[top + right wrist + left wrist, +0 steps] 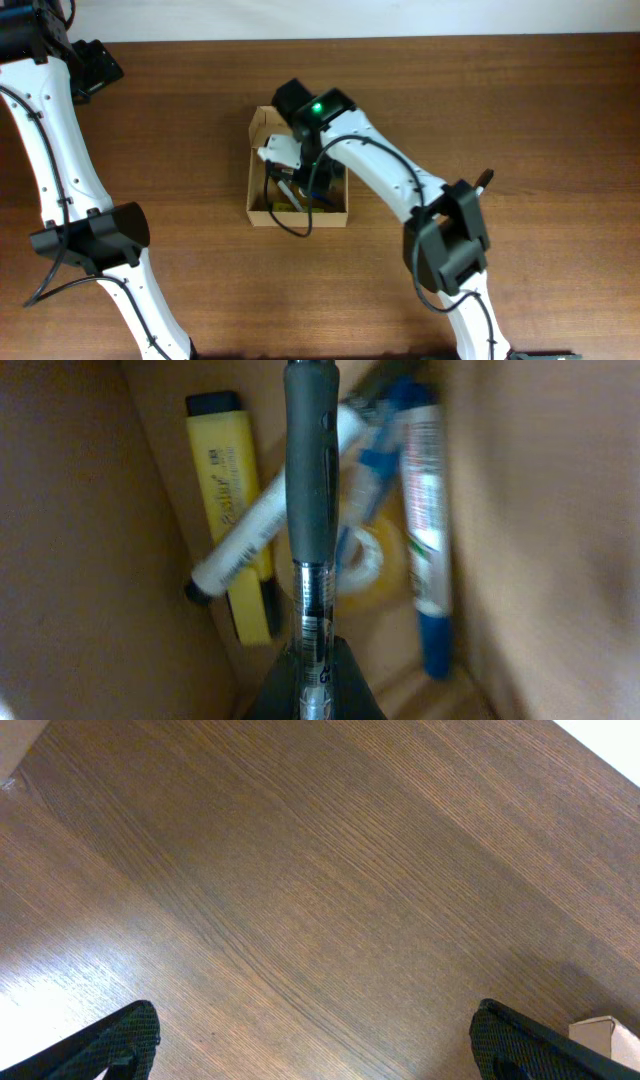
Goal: Pack container
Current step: 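Carry the black pen into the box and release it, then move the right gripper to the silver marker and grasp it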
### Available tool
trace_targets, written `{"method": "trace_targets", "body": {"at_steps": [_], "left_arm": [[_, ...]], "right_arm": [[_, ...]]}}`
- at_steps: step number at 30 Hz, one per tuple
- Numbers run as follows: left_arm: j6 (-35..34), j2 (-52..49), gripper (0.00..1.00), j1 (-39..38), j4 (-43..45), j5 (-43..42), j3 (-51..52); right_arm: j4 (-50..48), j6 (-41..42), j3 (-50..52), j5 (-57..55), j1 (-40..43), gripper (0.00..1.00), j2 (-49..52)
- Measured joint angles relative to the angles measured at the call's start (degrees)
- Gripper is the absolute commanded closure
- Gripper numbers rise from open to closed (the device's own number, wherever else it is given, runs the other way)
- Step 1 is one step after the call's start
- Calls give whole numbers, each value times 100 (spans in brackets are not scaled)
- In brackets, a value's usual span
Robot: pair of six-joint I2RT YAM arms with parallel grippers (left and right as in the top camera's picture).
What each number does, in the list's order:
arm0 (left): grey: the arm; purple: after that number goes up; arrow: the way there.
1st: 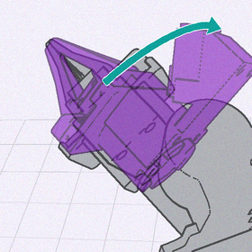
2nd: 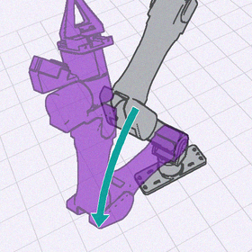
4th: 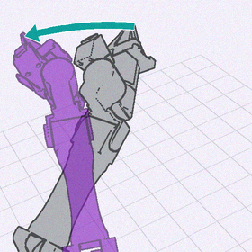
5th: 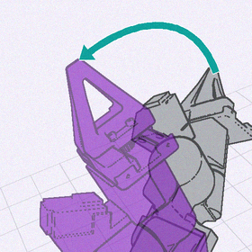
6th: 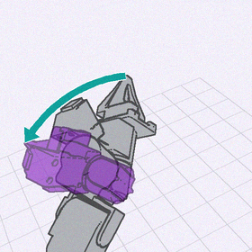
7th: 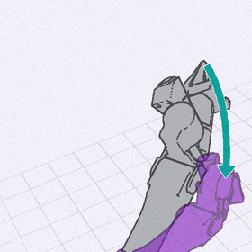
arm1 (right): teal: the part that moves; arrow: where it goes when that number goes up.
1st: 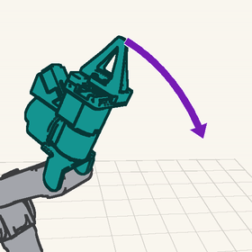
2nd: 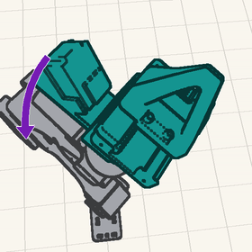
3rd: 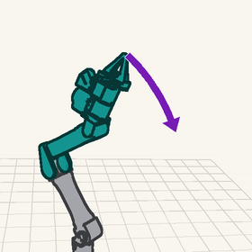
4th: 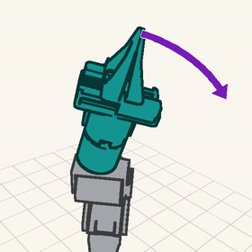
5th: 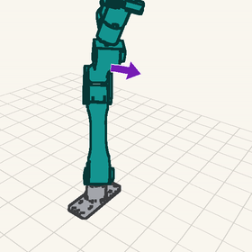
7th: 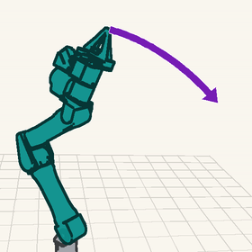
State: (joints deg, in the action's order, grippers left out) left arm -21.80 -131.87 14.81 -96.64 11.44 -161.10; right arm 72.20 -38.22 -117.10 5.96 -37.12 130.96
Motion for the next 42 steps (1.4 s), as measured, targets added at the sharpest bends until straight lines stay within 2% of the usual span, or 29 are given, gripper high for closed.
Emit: {"method": "trace_targets", "body": {"at_steps": [6,7,8,9,13,18,23,24,25,26,28,29,32,36,42], "left_arm": [[0,0,0,0,0,0,0],[0,0,0,0,0,2,0],[0,0,0,0,0,2,0],[-2,0,0,0,0,0,0],[0,0,0,0,0,0,0],[0,0,0,0,0,2,0],[0,0,0,0,0,2,0],[-2,0,0,0,0,2,0],[0,0,0,0,0,0,0],[0,0,0,0,0,0,0],[0,0,0,0,0,0,0],[0,0,0,0,0,0,0],[-2,0,0,0,0,2,0],[0,0,0,0,0,0,0],[-2,0,0,0,2,-2,0]], "right_arm": [[4,-17,0,-9,-59,96,391],[4,-20,0,-11,-59,92,420],[4,-20,0,-15,-59,71,433],[9,-33,0,-35,-59,60,435],[90,9,-2,-48,-59,51,435],[444,138,-310,-50,-59,50,435],[909,636,-1239,-234,-59,50,365],[1019,798,-1523,-341,-57,49,280],[1078,879,-1668,-387,-57,40,227],[1152,992,-1873,-470,-57,38,131],[1250,1139,-2232,-640,-59,39,-142],[1268,1150,-2312,-708,-59,44,-267],[1412,1241,-2448,-1132,-37,44,-1012],[1178,1274,-1976,-1397,125,45,-2146],[-109,1617,452,-1930,1320,44,-4282]]}}
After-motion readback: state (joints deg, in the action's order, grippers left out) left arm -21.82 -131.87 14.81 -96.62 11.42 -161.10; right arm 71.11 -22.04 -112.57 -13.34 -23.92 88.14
